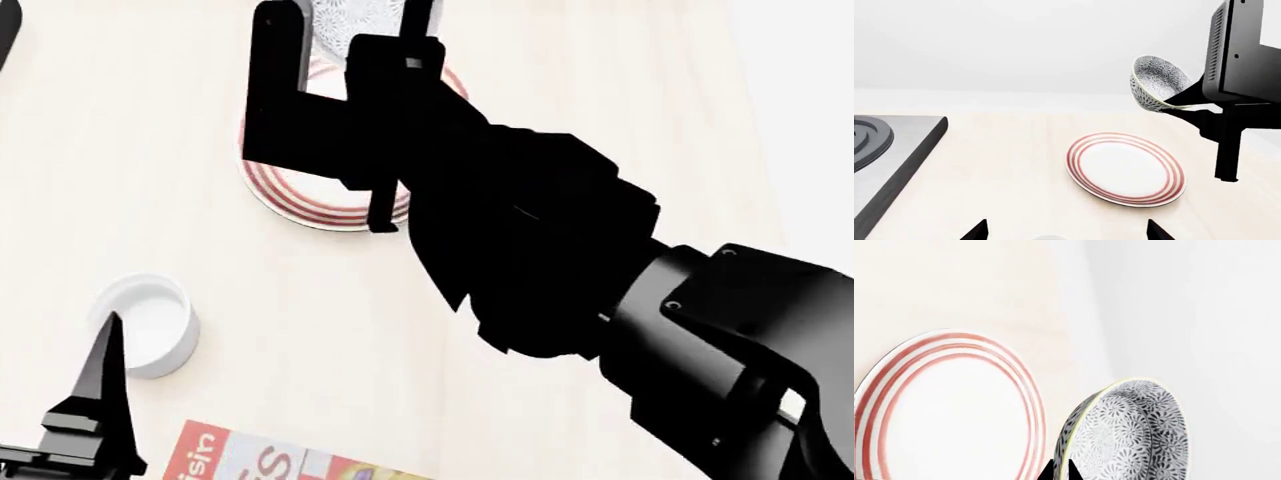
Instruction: Pick the akita bowl on the cookies box and place it on the plate.
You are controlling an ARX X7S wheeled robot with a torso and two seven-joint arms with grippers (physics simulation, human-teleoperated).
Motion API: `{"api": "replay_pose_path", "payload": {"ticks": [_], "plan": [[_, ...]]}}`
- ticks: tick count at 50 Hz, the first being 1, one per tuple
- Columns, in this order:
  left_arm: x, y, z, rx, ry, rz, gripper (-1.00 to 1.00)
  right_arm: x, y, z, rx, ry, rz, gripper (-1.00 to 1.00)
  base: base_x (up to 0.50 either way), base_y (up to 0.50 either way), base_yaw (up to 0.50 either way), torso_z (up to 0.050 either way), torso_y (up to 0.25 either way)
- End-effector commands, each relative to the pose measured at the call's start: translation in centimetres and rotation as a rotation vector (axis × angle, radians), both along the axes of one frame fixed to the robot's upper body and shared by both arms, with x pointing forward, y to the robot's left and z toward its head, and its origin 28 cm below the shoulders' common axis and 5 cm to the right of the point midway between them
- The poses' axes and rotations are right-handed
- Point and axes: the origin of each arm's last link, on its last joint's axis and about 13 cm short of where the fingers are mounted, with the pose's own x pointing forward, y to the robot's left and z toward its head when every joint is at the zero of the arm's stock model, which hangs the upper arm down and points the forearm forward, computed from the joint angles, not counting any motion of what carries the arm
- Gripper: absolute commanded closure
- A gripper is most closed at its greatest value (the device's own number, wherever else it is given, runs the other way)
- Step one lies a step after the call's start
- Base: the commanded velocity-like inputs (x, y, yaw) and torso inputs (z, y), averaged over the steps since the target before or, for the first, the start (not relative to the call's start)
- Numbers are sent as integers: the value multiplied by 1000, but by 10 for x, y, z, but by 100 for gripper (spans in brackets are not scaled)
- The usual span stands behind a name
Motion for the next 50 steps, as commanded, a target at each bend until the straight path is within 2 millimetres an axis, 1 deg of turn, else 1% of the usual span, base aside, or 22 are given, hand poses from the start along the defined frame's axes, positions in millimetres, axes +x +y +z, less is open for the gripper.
{"api": "replay_pose_path", "payload": {"ticks": [1,8,13,28,42,50], "plan": [[1,3,-1,-3,-14,-3,-100,13,16,3,1,-38,11,100,0,0,0,0,0],[1,3,-1,-5,-14,-4,-100,12,20,-2,23,-25,33,100,0,0,0,0,0],[1,2,-2,-1,-18,-3,-100,14,18,-16,5,-9,38,100,0,0,0,0,0],[1,2,-3,-6,-21,-6,-100,21,19,-31,1,-3,43,100,0,0,0,0,1],[2,3,-4,-33,-7,-20,-100,23,25,-41,-1,-1,56,100,0,0,0,0,1],[1,4,-3,-64,-23,-34,-100,23,26,-42,-3,0,58,100,0,0,0,3,-41]]}}
